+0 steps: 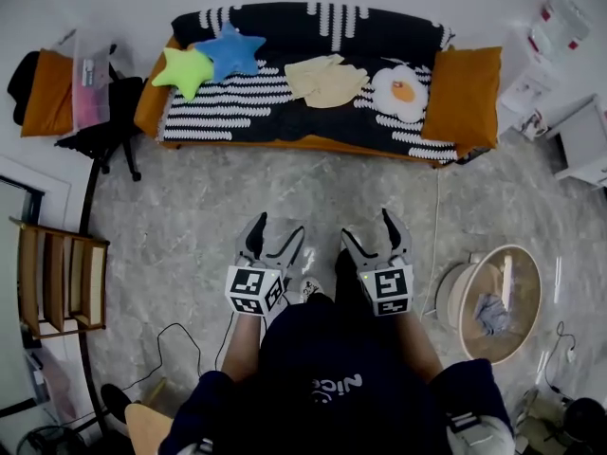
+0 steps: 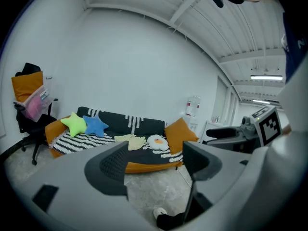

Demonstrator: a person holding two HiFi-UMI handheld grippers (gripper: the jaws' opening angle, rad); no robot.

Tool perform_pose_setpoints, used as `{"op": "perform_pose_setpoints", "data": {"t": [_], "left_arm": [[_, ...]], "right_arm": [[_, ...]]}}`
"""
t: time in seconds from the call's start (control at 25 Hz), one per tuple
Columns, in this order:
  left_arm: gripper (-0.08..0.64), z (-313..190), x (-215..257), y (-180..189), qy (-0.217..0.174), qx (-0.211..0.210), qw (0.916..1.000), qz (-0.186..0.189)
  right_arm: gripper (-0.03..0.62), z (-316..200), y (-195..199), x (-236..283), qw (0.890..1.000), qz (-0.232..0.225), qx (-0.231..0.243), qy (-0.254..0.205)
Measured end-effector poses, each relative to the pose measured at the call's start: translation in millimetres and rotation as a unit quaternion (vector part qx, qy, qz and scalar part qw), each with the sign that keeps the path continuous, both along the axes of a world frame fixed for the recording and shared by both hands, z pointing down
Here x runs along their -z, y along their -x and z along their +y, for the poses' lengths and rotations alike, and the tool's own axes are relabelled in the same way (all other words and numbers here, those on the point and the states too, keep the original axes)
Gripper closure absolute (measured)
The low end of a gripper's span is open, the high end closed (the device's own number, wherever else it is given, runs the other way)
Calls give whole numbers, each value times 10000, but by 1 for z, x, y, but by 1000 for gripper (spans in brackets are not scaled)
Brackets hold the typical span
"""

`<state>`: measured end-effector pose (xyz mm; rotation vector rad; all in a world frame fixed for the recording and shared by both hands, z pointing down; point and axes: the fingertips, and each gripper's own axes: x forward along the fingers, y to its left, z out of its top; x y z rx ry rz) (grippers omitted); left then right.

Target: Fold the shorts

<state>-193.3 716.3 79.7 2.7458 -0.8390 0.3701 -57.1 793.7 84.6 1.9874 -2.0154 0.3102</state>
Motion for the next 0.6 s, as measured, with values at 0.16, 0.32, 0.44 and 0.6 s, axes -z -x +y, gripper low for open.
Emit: {"op": "perform_pose_setpoints", "data": {"t": [0.16,0.32,0.44,0.6], "left_arm": [[209,-24,-4,-5,-26,187,9998,-70],[209,-54,-8,-19,-87,466,9988,-116],[210,-83,-9,-36,-56,681,9975,-157],[211,-122,-8,-61,32,976,9949,-242]], "right_arm": [[224,-24,-7,-12,9998,-25,189,105],[224,-60,-25,-23,9986,-80,493,174],[229,-99,-44,-26,9969,-98,750,212],[236,-152,-66,-25,9931,-98,1143,257]]}}
